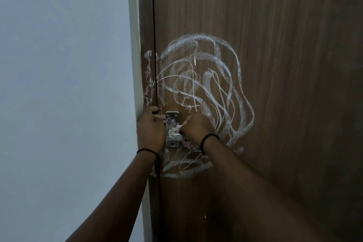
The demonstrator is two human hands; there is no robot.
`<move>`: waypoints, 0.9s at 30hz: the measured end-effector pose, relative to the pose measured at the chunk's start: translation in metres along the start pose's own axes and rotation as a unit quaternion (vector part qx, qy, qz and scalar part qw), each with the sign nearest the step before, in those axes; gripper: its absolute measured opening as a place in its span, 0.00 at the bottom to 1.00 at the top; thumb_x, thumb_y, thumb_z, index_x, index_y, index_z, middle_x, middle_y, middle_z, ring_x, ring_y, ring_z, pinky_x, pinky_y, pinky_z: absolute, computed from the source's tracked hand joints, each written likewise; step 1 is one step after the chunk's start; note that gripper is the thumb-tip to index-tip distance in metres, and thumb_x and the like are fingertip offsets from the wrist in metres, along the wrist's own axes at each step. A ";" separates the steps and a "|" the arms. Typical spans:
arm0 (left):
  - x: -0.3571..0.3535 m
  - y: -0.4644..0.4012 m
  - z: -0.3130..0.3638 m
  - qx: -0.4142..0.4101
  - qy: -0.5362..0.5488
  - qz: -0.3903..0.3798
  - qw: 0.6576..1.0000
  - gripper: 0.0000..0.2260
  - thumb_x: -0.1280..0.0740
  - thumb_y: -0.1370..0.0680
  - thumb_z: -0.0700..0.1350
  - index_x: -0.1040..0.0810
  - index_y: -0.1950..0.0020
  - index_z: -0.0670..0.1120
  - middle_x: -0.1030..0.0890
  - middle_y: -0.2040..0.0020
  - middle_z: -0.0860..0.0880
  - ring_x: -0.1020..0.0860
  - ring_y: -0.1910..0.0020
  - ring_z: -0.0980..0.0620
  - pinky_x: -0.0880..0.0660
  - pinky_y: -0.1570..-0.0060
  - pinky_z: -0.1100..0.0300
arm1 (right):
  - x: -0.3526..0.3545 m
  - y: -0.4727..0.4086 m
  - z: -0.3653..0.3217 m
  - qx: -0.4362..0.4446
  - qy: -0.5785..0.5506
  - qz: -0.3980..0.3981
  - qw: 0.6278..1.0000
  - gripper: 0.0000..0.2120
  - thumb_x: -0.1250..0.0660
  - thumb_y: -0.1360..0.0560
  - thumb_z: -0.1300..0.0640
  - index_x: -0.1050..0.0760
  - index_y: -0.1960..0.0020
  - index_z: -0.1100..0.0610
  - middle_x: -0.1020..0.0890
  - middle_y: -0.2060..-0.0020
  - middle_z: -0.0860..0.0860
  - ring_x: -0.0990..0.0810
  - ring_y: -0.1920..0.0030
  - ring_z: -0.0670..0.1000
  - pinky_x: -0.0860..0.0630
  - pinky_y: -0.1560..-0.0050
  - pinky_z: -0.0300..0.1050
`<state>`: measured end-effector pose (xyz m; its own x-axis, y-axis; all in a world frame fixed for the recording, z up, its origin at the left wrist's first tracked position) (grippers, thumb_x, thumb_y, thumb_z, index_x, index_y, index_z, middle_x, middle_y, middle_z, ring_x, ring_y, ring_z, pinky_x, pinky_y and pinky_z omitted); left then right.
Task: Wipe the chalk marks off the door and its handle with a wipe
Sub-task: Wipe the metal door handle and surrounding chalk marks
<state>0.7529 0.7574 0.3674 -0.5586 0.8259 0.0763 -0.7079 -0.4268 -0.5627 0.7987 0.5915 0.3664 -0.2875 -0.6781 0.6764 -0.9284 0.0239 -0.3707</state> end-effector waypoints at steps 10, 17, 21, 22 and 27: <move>0.001 -0.002 -0.003 0.009 0.013 0.007 1.000 0.15 0.43 0.22 0.33 0.26 0.39 0.43 0.16 0.52 0.45 0.18 0.51 0.45 0.22 0.44 0.42 | 0.002 -0.001 -0.003 -0.011 0.004 -0.006 1.000 0.09 0.21 0.32 0.53 0.17 0.56 0.56 0.15 0.61 0.52 0.16 0.60 0.53 0.17 0.56 0.50; 0.002 0.000 -0.003 0.009 0.011 0.009 1.000 0.15 0.42 0.22 0.34 0.25 0.39 0.43 0.17 0.53 0.47 0.18 0.50 0.46 0.22 0.44 0.43 | 0.009 0.012 -0.005 0.031 -0.075 0.101 0.992 0.04 0.27 0.28 0.52 0.16 0.59 0.52 0.15 0.64 0.47 0.19 0.65 0.51 0.21 0.62 0.46; 0.001 0.000 -0.003 0.009 0.009 0.009 1.000 0.14 0.42 0.22 0.35 0.25 0.39 0.43 0.17 0.52 0.47 0.18 0.50 0.47 0.22 0.43 0.45 | 0.000 0.000 0.001 -0.016 -0.044 -0.017 0.999 0.11 0.23 0.30 0.56 0.16 0.49 0.57 0.15 0.48 0.50 0.16 0.56 0.53 0.17 0.53 0.52; 0.001 0.000 -0.003 0.007 0.010 0.009 1.000 0.14 0.42 0.22 0.35 0.25 0.39 0.43 0.17 0.52 0.46 0.18 0.50 0.47 0.22 0.43 0.45 | 0.004 0.001 -0.001 -0.015 -0.058 0.012 0.998 0.05 0.23 0.31 0.55 0.15 0.56 0.55 0.14 0.55 0.50 0.16 0.59 0.52 0.16 0.55 0.52; 0.001 -0.001 -0.005 0.009 0.012 0.018 1.000 0.13 0.41 0.22 0.35 0.25 0.39 0.43 0.17 0.53 0.47 0.18 0.50 0.47 0.22 0.43 0.45 | 0.010 0.007 -0.005 0.020 -0.116 0.124 0.985 0.08 0.25 0.28 0.53 0.19 0.65 0.53 0.17 0.68 0.46 0.19 0.68 0.49 0.22 0.66 0.45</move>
<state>0.7553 0.7604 0.3634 -0.5733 0.8185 0.0370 -0.6956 -0.4623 -0.5500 0.7881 0.5887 0.3742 -0.4390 -0.8050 0.3991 -0.8248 0.1849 -0.5343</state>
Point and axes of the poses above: each hand's wrist, its own y-axis away from the middle knuckle, its own x-axis out of the back of the hand, z = x × y, the point moved 8 cm from there along -y, towards the middle knuckle
